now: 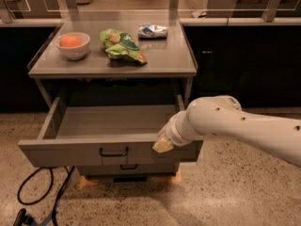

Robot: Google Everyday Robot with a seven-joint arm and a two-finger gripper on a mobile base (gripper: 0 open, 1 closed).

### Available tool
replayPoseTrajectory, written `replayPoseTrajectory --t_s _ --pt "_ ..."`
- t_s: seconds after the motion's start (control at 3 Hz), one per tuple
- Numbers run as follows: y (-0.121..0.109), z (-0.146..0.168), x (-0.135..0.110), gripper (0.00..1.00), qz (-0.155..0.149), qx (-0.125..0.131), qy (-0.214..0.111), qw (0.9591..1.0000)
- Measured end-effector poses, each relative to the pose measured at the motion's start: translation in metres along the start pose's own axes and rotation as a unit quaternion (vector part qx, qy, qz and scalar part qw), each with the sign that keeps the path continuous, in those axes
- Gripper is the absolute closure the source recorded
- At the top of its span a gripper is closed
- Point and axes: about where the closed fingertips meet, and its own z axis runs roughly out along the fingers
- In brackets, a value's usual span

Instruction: Open top drawer

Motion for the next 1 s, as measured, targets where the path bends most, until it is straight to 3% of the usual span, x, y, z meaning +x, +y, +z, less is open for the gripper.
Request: replayPoseTrajectory --t_s 1.0 --pt "0.021 -0.011 0.01 1.0 0.0 -0.002 -0.005 1.0"
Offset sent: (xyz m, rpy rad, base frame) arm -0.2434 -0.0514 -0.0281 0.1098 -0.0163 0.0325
